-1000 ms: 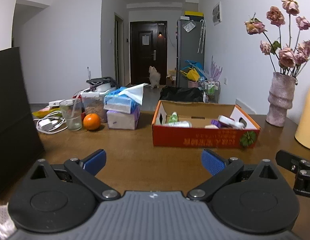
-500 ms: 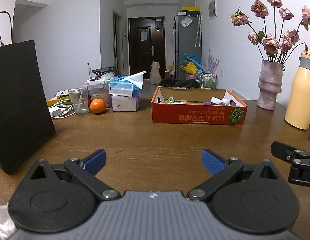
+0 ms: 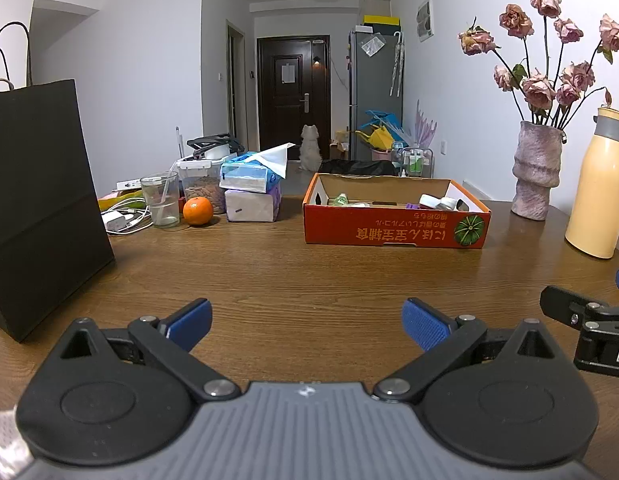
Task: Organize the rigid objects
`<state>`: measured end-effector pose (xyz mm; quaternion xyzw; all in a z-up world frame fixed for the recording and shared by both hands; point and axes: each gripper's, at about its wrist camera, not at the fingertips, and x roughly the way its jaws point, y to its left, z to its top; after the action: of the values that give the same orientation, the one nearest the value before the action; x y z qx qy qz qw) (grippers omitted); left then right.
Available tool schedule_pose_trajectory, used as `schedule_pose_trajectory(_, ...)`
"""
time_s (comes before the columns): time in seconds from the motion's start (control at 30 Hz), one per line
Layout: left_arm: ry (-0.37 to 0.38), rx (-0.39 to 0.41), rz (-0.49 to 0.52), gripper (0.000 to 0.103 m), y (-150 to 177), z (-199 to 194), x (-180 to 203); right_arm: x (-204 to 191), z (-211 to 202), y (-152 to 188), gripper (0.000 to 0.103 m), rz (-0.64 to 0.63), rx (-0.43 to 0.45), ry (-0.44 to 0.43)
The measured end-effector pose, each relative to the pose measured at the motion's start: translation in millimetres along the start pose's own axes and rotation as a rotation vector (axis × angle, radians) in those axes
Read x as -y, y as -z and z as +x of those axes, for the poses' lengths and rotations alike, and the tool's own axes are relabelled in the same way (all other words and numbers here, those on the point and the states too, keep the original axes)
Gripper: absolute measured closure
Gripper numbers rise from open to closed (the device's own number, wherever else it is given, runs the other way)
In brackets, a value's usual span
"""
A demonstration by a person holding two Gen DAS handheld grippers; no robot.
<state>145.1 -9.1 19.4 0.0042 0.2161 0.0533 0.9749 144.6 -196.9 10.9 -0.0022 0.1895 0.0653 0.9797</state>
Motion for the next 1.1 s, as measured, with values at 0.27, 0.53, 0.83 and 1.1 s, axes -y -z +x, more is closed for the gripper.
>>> schedule_pose_trajectory(0.27,-0.001,-0.003,-0.002,0.0,0.9,-1.0,-0.8,-1.1,0.1,2.3,0.0,-0.001,-0.005,0.002)
schedule_pose_trajectory(0.53,0.001,-0.002,-0.002,0.0,1.1,-1.5,-0.8,-0.7,0.5,4.2,0.0,0.0,-0.008,0.006)
schedule_pose_trajectory(0.83,0.0,-0.003,-0.003,0.0,1.7,-1.1,-0.5,-0.8,0.3,4.6,0.0,0.0,-0.009,0.006)
schedule_pose_trajectory(1.1,-0.002,-0.009,-0.006,0.0,4.0,-0.4,-0.9,1.6,0.9,5.4,0.0,0.0,-0.012,0.007)
